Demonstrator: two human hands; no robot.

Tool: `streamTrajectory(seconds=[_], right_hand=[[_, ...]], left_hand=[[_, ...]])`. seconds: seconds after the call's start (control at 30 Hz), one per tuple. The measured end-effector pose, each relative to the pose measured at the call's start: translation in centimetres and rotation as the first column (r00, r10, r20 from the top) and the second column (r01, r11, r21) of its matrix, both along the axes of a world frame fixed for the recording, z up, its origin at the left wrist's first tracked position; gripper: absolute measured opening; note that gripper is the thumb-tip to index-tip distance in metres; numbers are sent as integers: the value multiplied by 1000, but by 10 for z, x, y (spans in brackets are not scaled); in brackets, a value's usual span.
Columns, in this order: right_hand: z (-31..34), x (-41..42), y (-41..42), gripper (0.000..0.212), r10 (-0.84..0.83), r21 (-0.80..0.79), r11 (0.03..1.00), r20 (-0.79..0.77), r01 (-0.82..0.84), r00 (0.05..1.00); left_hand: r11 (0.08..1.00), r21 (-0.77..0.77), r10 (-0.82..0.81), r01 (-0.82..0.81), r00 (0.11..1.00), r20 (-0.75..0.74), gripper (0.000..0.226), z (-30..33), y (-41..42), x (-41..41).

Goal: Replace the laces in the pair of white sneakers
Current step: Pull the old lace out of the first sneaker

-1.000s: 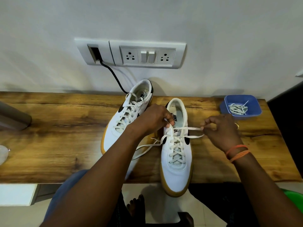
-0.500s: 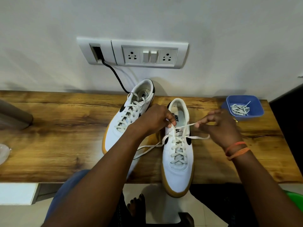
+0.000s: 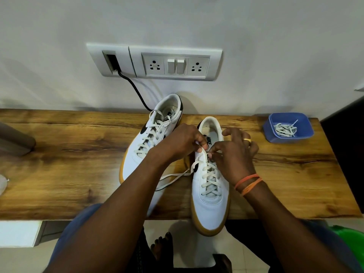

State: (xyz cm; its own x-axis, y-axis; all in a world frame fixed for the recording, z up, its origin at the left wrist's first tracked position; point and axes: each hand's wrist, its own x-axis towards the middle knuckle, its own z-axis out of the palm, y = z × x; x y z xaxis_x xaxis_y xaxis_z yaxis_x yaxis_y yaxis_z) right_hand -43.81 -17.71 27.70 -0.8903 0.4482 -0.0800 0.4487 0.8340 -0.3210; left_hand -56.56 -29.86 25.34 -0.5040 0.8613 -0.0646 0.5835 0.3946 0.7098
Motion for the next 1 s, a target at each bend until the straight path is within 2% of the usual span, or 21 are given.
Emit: streamTrajectory(seconds=[0.13, 0.3, 0.43, 0.53, 0.6, 0.7, 0.8, 0.93, 1.0], right_hand=[[12, 4, 28, 23, -116, -122, 986, -41, 110, 992], [10, 17, 75, 29, -235, -215, 949, 3, 230, 972], [10, 23, 93, 10, -300, -290, 913, -7, 285, 954], [6, 24, 83, 19, -267, -303, 920, -16, 250, 963], [1, 27, 70, 26, -217, -235, 951, -51, 200, 975], [4, 39, 47, 22, -24, -219, 976, -156, -11, 987], [4, 51, 29, 21, 124, -204, 960, -295, -190, 947], [-13, 39, 10, 17, 56, -212, 970, -267, -115, 962], [-18, 31, 1, 16, 94, -169, 976, -233, -136, 968]], left_hand=[[1000, 1, -1, 1, 1000, 10, 17, 3, -1, 0], [999, -25, 21, -20, 998, 53, 16, 4, 0, 1], [999, -29, 41, -39, 996, 83, 17, 6, 0, 2], [999, -28, 44, -42, 994, 100, 19, 6, 2, 3], [999, -28, 38, -36, 995, 91, 20, 6, 1, 2], [1000, -15, -1, 2, 998, 64, 22, 3, 1, 5], [999, 11, -53, 53, 998, -30, 25, 3, 5, 10], [998, 30, -61, 61, 998, -14, 21, 5, 3, 8], [997, 6, -80, 80, 997, 12, 23, 6, 1, 8]])
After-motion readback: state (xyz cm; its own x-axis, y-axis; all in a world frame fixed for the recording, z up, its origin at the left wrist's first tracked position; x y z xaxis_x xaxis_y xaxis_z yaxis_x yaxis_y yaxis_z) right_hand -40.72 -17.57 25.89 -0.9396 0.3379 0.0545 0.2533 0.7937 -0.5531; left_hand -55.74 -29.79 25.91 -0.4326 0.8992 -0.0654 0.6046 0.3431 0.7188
